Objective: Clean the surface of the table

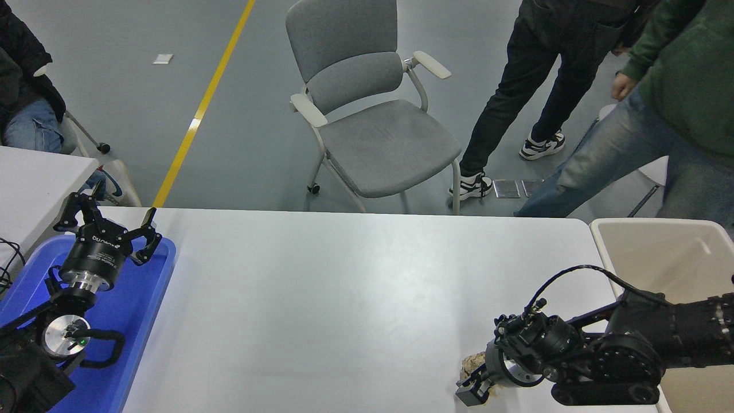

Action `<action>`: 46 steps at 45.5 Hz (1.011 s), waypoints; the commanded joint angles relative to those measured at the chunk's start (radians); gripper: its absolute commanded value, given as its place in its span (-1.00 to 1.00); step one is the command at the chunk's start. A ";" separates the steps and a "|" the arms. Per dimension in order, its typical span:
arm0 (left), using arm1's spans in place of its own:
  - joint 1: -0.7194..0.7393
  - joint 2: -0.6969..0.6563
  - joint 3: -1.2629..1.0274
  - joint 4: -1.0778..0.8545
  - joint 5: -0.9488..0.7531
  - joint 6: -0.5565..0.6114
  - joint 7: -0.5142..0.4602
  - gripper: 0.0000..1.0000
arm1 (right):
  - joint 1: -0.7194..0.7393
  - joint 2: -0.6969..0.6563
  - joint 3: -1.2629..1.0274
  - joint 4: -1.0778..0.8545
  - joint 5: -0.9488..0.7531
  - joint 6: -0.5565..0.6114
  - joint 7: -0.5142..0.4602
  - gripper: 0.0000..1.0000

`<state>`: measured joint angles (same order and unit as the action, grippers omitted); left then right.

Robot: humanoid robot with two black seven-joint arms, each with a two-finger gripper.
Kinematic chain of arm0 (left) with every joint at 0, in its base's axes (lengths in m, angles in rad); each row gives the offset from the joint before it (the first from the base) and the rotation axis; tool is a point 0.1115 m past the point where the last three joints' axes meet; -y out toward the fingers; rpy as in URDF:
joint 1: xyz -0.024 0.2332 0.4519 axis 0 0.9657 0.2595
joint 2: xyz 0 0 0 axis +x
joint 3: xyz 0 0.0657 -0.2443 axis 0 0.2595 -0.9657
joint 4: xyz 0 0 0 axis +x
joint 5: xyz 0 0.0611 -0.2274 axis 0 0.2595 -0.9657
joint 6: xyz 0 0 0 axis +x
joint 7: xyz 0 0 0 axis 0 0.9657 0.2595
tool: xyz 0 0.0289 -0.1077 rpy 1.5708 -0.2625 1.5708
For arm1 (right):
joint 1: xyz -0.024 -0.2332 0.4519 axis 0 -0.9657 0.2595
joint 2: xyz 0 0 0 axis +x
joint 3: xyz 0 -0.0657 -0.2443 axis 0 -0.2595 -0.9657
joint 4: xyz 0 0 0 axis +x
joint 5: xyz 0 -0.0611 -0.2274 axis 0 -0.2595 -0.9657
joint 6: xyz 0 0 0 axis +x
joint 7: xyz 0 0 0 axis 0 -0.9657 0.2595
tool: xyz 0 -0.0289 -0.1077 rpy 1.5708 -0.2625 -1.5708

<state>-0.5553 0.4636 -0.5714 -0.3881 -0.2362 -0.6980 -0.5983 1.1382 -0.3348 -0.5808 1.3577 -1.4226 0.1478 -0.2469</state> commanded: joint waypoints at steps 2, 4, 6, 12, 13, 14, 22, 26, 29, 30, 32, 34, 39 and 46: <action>0.000 0.001 -0.001 0.000 0.000 0.000 0.000 1.00 | -0.012 0.000 0.009 0.003 0.004 -0.004 0.017 0.36; 0.000 0.000 -0.001 0.000 0.000 0.000 0.000 1.00 | -0.012 0.000 0.009 0.003 0.017 -0.001 0.029 -0.11; 0.000 0.000 -0.001 0.000 0.000 0.000 0.000 1.00 | -0.012 -0.001 0.007 0.003 0.043 -0.001 0.047 -0.49; 0.000 0.000 0.001 0.000 0.000 0.000 0.000 1.00 | -0.012 -0.001 0.009 0.000 0.076 -0.001 0.095 -1.00; 0.000 0.001 0.001 0.000 0.000 0.000 0.000 1.00 | -0.012 -0.001 0.009 0.000 0.077 -0.001 0.097 -1.00; 0.000 0.000 0.001 0.000 0.000 0.000 0.000 1.00 | -0.012 -0.001 0.009 0.000 0.077 -0.001 0.097 -1.00; 0.000 0.000 -0.001 0.000 0.000 0.000 0.000 1.00 | 0.018 -0.007 0.016 0.000 0.083 -0.001 0.092 -1.00; 0.000 0.000 -0.001 0.000 0.000 0.000 0.000 1.00 | 0.049 -0.013 0.036 0.001 0.122 0.004 0.092 -1.00; 0.000 0.000 -0.001 0.000 0.000 0.000 0.000 1.00 | 0.078 -0.015 0.039 0.003 0.172 0.013 0.089 -1.00; 0.000 0.000 0.001 0.000 0.000 0.000 0.000 1.00 | 0.092 -0.017 0.039 0.006 0.188 0.018 0.089 -1.00; 0.000 0.001 -0.001 0.000 0.000 0.000 0.000 1.00 | 0.116 -0.018 0.039 0.012 0.218 0.033 0.089 -1.00; 0.000 0.001 -0.001 0.000 0.000 0.000 0.000 1.00 | 0.143 -0.024 0.039 0.029 0.240 0.051 0.089 -1.00; 0.000 0.000 -0.001 0.000 0.000 0.000 0.000 1.00 | 0.225 -0.058 0.039 0.083 0.275 0.078 0.089 -1.00; 0.000 0.001 0.001 0.000 0.000 0.000 0.000 1.00 | 0.348 -0.095 0.039 0.144 0.364 0.121 0.087 -1.00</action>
<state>-0.5553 0.4638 -0.5714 -0.3881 -0.2363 -0.6980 -0.5983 1.3232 -0.3808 -0.5446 1.4225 -1.1788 0.2103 -0.1588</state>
